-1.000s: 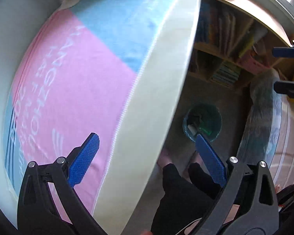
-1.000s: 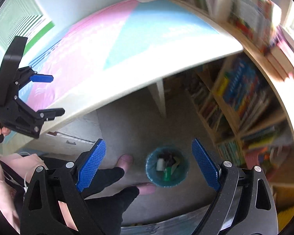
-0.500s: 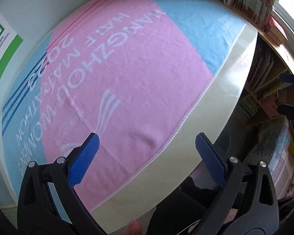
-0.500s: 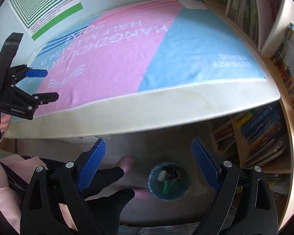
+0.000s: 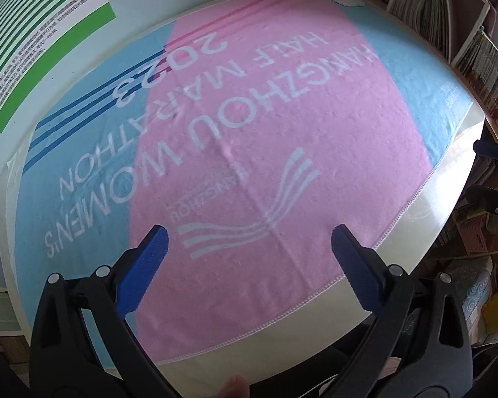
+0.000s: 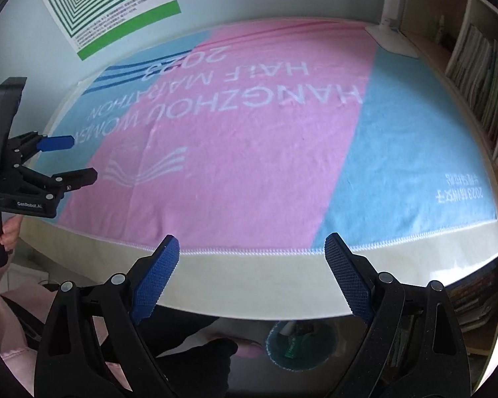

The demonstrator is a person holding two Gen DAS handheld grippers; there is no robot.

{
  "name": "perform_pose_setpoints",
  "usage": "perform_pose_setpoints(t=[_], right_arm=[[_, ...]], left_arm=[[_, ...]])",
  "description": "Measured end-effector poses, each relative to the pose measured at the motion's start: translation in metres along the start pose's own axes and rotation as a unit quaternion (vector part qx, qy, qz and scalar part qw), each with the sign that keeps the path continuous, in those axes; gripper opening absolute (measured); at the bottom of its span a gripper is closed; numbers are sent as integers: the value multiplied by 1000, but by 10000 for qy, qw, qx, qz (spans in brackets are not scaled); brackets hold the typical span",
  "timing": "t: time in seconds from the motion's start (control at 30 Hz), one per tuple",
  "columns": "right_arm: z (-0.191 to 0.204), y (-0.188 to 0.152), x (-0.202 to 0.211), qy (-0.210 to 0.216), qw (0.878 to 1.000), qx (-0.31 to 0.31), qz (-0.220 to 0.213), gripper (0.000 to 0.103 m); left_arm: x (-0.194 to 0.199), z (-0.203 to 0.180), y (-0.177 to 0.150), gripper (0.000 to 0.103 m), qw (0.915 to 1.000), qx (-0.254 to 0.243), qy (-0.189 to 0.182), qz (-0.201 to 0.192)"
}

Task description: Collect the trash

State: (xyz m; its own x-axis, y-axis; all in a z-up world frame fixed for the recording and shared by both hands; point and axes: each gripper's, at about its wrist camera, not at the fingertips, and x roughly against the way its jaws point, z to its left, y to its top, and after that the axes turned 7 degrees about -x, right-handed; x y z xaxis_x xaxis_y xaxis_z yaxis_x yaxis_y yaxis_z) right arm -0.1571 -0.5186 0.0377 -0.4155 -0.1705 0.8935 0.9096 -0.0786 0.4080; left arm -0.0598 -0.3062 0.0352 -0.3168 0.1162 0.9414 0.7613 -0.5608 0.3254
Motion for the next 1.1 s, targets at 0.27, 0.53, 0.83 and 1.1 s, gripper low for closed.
perform_pose_setpoints(t=[0.27,0.53,0.83,1.1], right_arm=[[40,36,-25,125,9990,411,117,89],[68,60,-41,285,9977,600,129,89],[81,75,-50,377,9970,652,203,89],[81,78,-52,379,9968,672,226,89]], left_arm=[[0,50,-5,96,9984,535,134,-115],[-5,77,-12,96,9970,733,254,-65],[-8,86,-6,96,9972,710,233,-79],[-10,88,-4,96,9971,718,243,-65]])
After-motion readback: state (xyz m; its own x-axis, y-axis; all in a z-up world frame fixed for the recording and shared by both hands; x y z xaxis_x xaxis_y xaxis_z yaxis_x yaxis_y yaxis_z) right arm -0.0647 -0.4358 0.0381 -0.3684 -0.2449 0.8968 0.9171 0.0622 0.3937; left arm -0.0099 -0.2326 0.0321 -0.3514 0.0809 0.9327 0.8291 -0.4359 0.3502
